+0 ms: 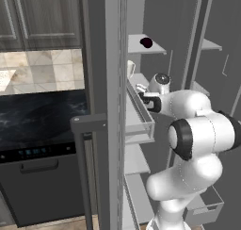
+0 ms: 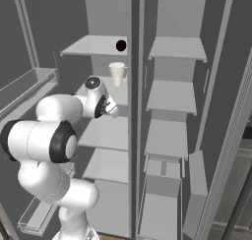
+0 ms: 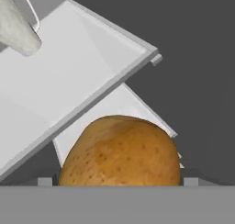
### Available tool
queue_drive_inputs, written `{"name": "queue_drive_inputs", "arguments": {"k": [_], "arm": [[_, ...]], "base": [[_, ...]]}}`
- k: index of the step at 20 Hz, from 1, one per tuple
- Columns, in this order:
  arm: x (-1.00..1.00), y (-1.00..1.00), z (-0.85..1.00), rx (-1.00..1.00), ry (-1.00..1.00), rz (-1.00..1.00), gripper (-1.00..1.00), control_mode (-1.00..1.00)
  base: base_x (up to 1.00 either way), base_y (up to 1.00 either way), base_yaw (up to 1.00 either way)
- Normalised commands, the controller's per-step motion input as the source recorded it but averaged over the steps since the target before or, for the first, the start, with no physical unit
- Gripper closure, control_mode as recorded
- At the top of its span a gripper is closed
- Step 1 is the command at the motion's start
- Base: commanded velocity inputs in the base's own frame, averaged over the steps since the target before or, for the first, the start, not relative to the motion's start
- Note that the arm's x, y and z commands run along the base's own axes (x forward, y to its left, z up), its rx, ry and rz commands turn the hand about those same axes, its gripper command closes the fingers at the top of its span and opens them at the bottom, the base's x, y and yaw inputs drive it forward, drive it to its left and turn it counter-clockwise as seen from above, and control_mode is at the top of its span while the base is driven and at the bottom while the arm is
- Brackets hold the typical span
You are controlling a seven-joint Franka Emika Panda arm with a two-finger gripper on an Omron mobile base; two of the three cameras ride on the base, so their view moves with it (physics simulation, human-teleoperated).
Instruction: Take the eggplant and potato from the fridge shelf and place them in the freezer drawer to begin freezing them.
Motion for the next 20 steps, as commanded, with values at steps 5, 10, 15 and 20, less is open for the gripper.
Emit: {"name": "queue_drive_inputs", "arguments": {"k": [5, 10, 15, 20], "arm": [[-0.8, -0.11, 0.56, 0.09, 0.07, -0.09, 1.0, -1.0], [-0.77, -0.02, 0.39, 0.07, 0.07, -0.09, 1.0, -1.0], [-0.74, -0.01, 0.37, 0.05, 0.05, -0.07, 1.0, -1.0], [-0.74, -0.02, 0.08, 0.04, 0.01, -0.08, 1.0, -1.0]], "base": [[0.0, 0.0, 0.0], [0.0, 0.0, 0.0], [0.0, 0.0, 0.0], [0.0, 0.0, 0.0]]}}
